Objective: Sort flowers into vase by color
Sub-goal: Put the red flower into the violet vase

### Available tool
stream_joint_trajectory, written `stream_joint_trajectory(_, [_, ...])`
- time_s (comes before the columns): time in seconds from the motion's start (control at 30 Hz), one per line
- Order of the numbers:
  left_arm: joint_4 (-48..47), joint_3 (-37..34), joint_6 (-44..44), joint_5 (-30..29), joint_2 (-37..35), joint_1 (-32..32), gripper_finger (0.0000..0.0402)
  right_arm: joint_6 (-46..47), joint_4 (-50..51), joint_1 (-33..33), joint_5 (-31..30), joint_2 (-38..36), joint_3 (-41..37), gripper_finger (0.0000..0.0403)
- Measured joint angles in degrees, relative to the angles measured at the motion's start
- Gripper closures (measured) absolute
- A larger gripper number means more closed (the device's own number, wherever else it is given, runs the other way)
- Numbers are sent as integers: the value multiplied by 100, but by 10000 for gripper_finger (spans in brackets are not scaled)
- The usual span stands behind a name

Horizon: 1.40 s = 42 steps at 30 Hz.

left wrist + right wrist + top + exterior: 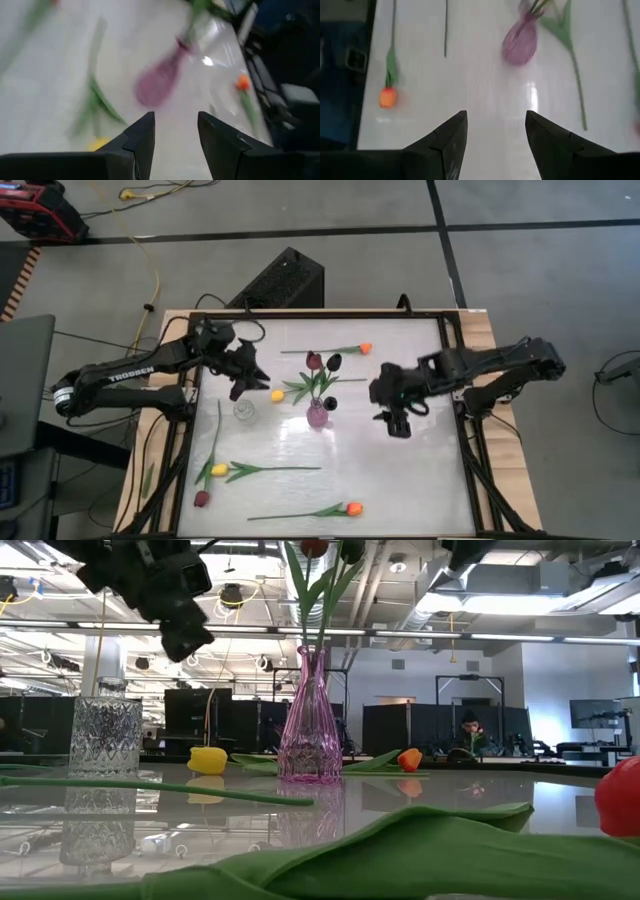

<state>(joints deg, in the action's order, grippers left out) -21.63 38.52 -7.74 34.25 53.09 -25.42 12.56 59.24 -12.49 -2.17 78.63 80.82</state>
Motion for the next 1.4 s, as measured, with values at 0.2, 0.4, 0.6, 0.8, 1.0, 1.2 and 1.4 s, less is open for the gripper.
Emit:
stream_joint_trajectory(0.2, [-1667,387,-1392,-406,-28,1098,265,225,-481,-292,-79,0,-517,176])
stream_joint_trajectory(0.4, [-2920,747,-2526,-1157,-29,2191,265,40,-708,-301,-84,0,-719,176])
stream_joint_trajectory(0.6, [-3761,497,-4609,-2122,16,3304,265,-159,-921,-241,-101,15,-724,176])
stream_joint_trajectory(0.8, [-3710,-167,-6292,-2053,19,3946,265,-532,-918,-263,-101,17,-724,176])
stream_joint_trajectory(1.0, [-3026,-843,-7380,-1951,54,4369,265,-553,-923,-236,-101,17,-724,176])
stream_joint_trajectory(1.2, [-2789,-1230,-7837,-2017,172,4619,265,-553,-921,-236,-98,20,-724,176])
stream_joint_trajectory(1.4, [-2645,-1359,-7911,-1985,528,4765,265,-553,-990,-236,-98,20,-724,176])
